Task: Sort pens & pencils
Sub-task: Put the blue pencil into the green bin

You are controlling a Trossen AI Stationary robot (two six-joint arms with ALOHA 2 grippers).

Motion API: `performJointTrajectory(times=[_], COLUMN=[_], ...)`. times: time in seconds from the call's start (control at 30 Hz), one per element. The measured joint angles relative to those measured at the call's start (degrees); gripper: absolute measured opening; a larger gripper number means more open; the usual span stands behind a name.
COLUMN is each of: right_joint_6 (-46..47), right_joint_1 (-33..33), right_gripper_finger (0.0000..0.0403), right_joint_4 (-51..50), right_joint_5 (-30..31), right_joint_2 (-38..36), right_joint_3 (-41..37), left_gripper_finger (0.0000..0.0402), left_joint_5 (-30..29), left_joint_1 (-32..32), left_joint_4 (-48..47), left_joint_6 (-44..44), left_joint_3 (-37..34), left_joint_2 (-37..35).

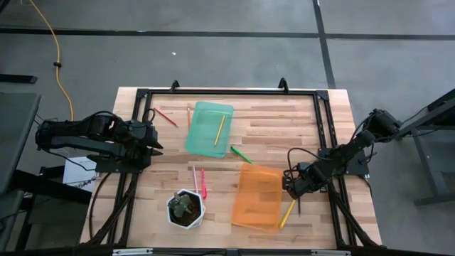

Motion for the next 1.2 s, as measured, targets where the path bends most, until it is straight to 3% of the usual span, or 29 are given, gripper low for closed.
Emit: performJointTrajectory(times=[0.63, 0.8, 1.2], right_joint_6=[-0.65, -0.93, -3.26], right_joint_1=[-1.22, -2.04, -6.95], right_gripper_finger=[0.0009, 0.0009, 0.0009], right_joint_4=[-3.61, -11.59, -27.74], right_joint_5=[1.9, 3.02, 13.8], right_joint_2=[0.15, 0.1, -7.1], right_joint_3=[4.32, 8.28, 15.55], left_gripper_finger=[0.0108, 0.0108, 0.0108], left_joint_5=[0.0, 0.0, 0.0], left_joint_1=[0.0, -0.01, -0.02], left_joint_4=[0.09, 0.11, 0.14], left_joint_6=[0.2, 0.26, 1.31], left_joint_3=[0.0, 0.01, 0.0], left_joint_2=[0.0, 0.0, 0.01])
